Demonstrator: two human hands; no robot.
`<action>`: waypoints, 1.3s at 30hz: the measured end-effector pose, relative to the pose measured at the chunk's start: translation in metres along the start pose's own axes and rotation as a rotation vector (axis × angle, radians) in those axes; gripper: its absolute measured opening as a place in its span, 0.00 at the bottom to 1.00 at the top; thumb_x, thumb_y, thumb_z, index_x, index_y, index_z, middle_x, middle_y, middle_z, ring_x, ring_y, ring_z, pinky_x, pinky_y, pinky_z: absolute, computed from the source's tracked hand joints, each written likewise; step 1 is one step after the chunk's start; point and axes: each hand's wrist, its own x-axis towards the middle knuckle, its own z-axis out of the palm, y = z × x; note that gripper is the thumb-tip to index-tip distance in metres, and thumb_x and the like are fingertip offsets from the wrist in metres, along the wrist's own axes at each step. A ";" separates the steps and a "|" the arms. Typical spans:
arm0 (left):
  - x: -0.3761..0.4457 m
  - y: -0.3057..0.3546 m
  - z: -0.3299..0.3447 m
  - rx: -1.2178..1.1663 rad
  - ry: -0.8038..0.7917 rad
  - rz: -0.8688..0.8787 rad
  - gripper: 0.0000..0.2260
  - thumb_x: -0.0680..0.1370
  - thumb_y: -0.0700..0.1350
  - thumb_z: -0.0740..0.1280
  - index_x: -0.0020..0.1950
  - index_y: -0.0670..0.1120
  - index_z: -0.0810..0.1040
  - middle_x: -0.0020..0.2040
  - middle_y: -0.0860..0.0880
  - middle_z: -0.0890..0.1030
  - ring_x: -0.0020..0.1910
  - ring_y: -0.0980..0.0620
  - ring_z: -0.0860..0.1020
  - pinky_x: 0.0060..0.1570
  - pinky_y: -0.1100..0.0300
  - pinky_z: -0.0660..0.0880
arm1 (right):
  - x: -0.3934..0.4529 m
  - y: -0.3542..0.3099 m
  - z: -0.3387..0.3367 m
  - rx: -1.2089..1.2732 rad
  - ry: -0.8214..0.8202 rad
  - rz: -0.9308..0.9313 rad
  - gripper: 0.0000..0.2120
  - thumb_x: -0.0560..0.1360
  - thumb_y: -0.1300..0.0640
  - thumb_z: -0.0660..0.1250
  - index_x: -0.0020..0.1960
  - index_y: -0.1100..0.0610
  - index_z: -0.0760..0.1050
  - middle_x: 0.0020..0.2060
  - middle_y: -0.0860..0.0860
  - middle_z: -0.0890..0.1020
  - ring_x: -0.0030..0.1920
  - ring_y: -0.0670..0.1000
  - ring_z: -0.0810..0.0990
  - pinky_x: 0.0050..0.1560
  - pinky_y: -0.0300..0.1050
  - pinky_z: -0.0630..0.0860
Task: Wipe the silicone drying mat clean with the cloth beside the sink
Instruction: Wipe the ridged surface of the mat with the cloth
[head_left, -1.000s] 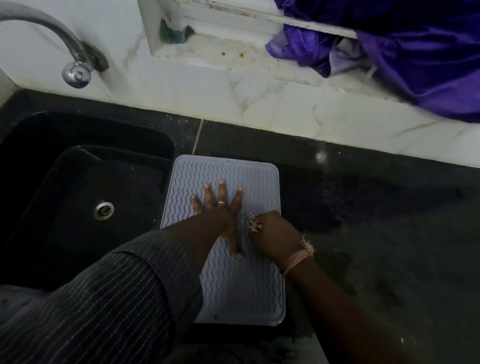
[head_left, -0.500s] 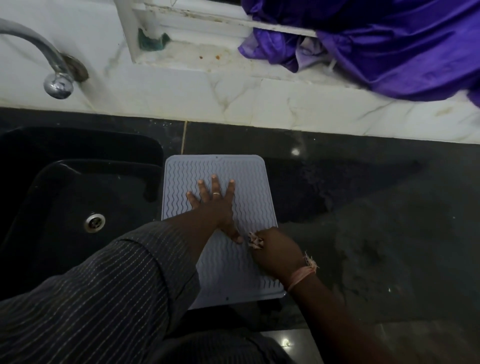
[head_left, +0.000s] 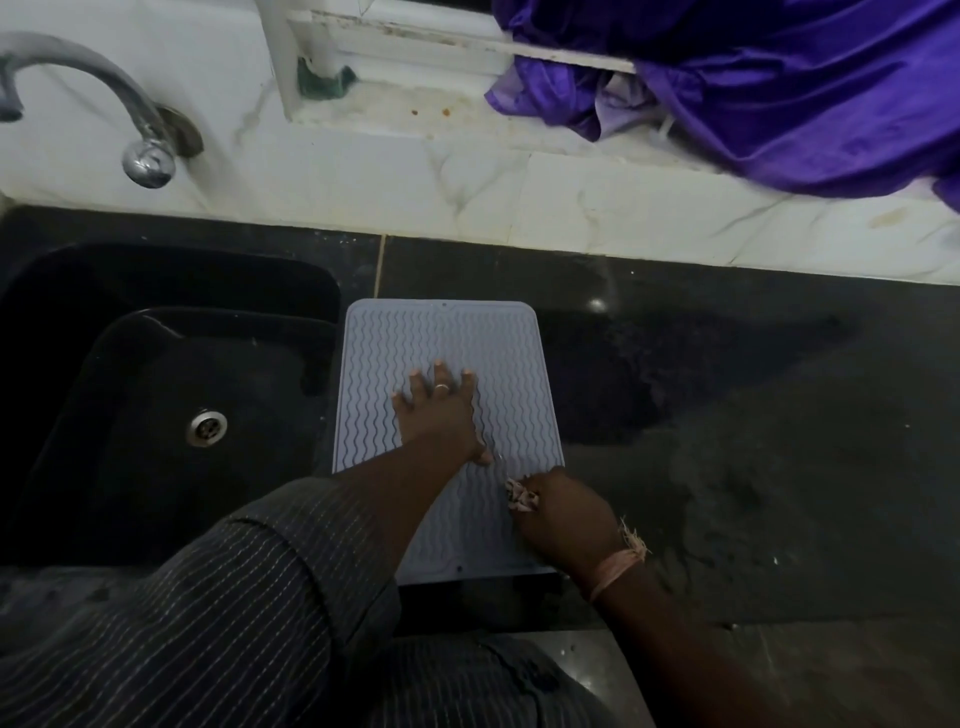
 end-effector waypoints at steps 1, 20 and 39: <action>-0.002 0.002 0.002 -0.003 0.000 -0.005 0.56 0.69 0.62 0.77 0.83 0.57 0.40 0.82 0.44 0.36 0.80 0.34 0.36 0.76 0.31 0.43 | -0.001 0.002 0.000 -0.002 0.001 0.002 0.24 0.74 0.35 0.56 0.47 0.52 0.81 0.39 0.46 0.80 0.40 0.49 0.83 0.39 0.39 0.72; -0.026 0.012 0.023 0.148 -0.030 0.270 0.32 0.82 0.63 0.59 0.82 0.63 0.48 0.84 0.49 0.40 0.81 0.39 0.39 0.76 0.32 0.41 | 0.002 0.012 -0.024 0.078 -0.127 -0.117 0.19 0.77 0.50 0.68 0.28 0.53 0.71 0.27 0.46 0.75 0.30 0.45 0.75 0.32 0.41 0.69; -0.029 0.009 0.030 0.120 0.013 0.277 0.30 0.83 0.61 0.58 0.82 0.64 0.47 0.83 0.50 0.39 0.81 0.41 0.37 0.77 0.34 0.41 | -0.041 0.008 -0.005 -0.087 -0.120 -0.033 0.16 0.77 0.44 0.67 0.51 0.58 0.78 0.47 0.53 0.82 0.48 0.54 0.83 0.45 0.43 0.76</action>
